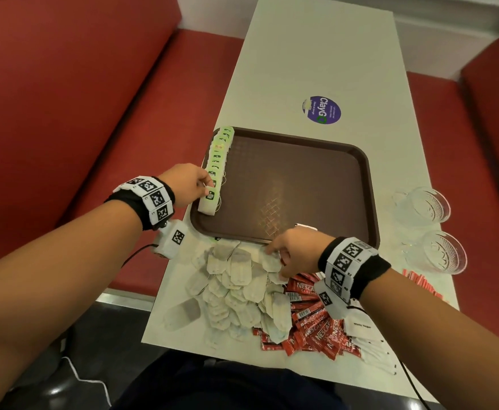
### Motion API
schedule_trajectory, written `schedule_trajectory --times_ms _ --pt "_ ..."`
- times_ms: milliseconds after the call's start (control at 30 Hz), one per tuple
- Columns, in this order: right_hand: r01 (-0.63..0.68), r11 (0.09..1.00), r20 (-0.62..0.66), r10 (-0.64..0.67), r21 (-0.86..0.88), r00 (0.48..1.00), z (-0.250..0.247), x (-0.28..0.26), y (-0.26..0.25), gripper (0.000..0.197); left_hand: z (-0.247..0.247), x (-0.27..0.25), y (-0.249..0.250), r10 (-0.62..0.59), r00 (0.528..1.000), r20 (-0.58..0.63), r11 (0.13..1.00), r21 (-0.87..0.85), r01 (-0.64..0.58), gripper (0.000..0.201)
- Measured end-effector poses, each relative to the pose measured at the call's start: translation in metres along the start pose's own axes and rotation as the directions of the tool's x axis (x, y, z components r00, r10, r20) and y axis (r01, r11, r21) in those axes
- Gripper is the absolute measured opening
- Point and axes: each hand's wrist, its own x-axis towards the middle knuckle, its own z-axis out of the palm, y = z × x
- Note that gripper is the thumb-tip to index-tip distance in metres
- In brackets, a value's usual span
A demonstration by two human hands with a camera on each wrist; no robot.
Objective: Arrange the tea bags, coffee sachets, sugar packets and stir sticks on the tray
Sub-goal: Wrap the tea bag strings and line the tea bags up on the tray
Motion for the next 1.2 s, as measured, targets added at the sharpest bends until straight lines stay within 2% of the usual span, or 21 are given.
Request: schedule_trajectory --times_ms 100,167,300,467,567,667,733,800,933,1033,1133,1200 --pt "0.019 0.998 -0.022 -0.020 -0.054 1.000 0.004 -0.001 0.000 0.059 0.001 0.006 0.004 -0.051 0.994 -0.098 0.998 0.042 0.055 0.005" --pt "0.029 0.994 -0.048 -0.034 -0.106 0.998 0.008 0.000 -0.001 0.052 0.002 0.009 0.003 -0.084 0.988 -0.127 0.993 0.067 0.093 0.006" --pt "0.006 0.993 -0.124 -0.021 -0.118 0.992 0.016 0.001 -0.001 0.035 0.011 0.010 0.008 -0.031 0.979 -0.200 0.980 0.186 0.069 0.027" --pt "0.002 0.999 -0.173 -0.010 -0.047 0.985 0.021 0.000 0.001 0.025 0.021 0.005 0.015 -0.006 0.999 -0.044 0.961 0.275 0.018 0.033" --pt "0.023 1.000 -0.219 -0.024 -0.008 0.975 0.018 -0.001 0.005 0.017 0.020 -0.001 0.022 0.013 0.998 -0.066 0.967 0.253 0.004 0.027" --pt "0.033 0.999 -0.276 -0.023 0.033 0.961 0.016 -0.006 0.007 0.015 0.021 -0.017 0.039 0.130 0.986 -0.108 0.981 0.158 -0.112 0.022" --pt "0.047 0.998 -0.313 -0.029 0.051 0.949 0.014 -0.010 0.007 0.013 0.025 -0.032 0.054 0.241 0.969 -0.061 0.966 0.105 -0.234 0.016" --pt "0.045 0.996 -0.342 -0.017 0.072 0.940 0.012 -0.014 0.008 0.021 0.031 -0.046 0.070 0.339 0.940 0.020 0.937 0.086 -0.340 0.012" --pt "0.043 0.983 -0.441 0.040 0.178 0.897 0.010 -0.022 0.014 0.017 0.052 -0.065 0.105 0.449 0.873 0.193 0.869 0.133 -0.476 0.016" --pt "0.038 0.953 -0.494 0.122 0.302 0.861 0.011 -0.029 0.018 0.025 0.074 -0.072 0.127 0.450 0.839 0.307 0.815 0.244 -0.526 0.025" --pt "0.030 0.910 -0.498 0.199 0.414 0.844 0.013 -0.036 0.023 0.018 0.092 -0.074 0.141 0.394 0.852 0.343 0.771 0.381 -0.510 0.043" --pt "0.028 0.896 -0.505 0.224 0.443 0.833 0.015 -0.040 0.026 0.022 0.097 -0.074 0.147 0.371 0.863 0.341 0.751 0.437 -0.496 0.051"
